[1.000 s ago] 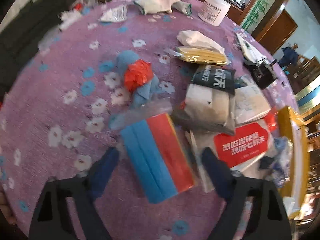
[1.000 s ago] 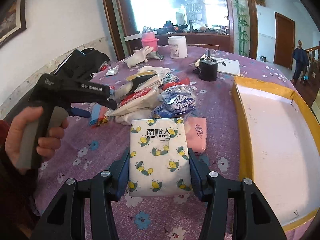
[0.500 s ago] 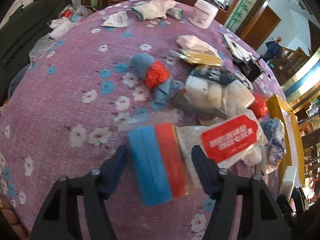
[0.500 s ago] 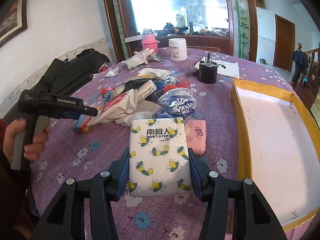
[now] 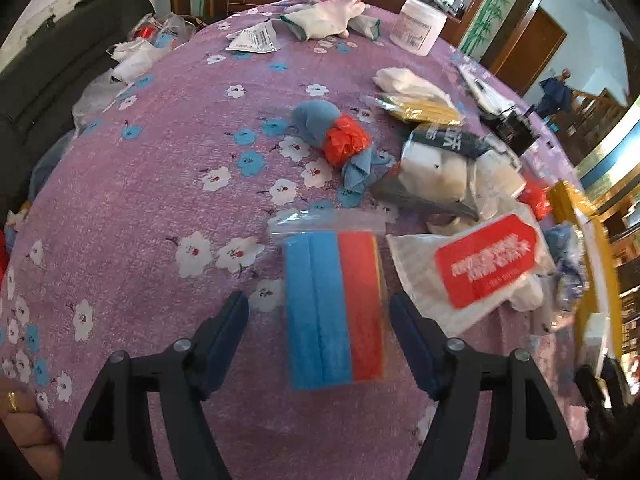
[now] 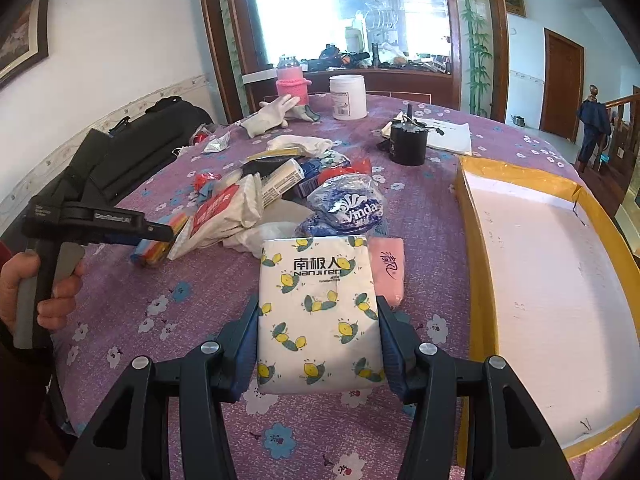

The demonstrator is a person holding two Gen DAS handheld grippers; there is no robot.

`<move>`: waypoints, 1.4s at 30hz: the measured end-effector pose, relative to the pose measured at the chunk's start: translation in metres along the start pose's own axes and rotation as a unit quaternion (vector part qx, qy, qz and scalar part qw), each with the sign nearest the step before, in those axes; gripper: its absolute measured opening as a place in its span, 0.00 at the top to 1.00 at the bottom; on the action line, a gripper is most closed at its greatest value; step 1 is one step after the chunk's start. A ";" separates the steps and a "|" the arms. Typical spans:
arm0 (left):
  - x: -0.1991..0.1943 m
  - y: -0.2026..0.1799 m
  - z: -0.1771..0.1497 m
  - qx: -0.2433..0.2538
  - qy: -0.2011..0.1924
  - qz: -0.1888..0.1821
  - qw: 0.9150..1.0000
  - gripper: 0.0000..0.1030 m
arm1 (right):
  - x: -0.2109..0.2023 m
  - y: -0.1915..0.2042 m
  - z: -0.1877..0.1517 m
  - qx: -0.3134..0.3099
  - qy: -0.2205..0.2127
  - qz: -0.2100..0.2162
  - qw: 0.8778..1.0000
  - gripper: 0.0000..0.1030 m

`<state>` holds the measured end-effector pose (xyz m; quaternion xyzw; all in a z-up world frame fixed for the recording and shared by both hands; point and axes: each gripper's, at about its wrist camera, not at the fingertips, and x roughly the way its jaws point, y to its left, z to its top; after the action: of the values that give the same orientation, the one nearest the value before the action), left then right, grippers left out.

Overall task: Organize soft objects
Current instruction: 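Grasp the blue-and-red sponge pack with the left gripper, then carry the sponge pack with the left gripper while the right carries the tissue pack into the tray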

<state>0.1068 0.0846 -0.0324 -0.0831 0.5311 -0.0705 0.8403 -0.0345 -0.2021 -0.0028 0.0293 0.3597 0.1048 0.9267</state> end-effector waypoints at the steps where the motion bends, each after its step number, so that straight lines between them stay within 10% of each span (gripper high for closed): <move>1: 0.000 0.001 0.001 0.002 0.001 0.002 1.000 0.30 | 0.000 0.000 0.000 0.000 0.001 0.000 1.000 0.45; 9: 0.014 -0.026 -0.008 0.061 -0.026 0.094 0.993 0.29 | 0.000 -0.001 0.000 0.004 0.003 -0.005 1.000 0.44; 12: 0.007 -0.031 -0.016 0.068 -0.048 0.095 0.992 0.57 | 0.001 -0.001 0.000 0.006 0.004 -0.010 1.000 0.45; 29: -0.050 -0.090 -0.054 0.139 -0.206 0.105 0.963 0.58 | -0.005 -0.004 -0.001 0.014 -0.009 -0.034 0.999 0.45; 42: -0.064 -0.122 -0.059 0.171 -0.223 0.090 0.956 0.58 | -0.007 -0.011 -0.001 0.033 -0.010 -0.027 0.999 0.45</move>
<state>0.0225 -0.0253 0.0253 0.0963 0.3158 -0.0636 0.9418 -0.0381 -0.2141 -0.0001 0.0509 0.3545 0.0680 0.9312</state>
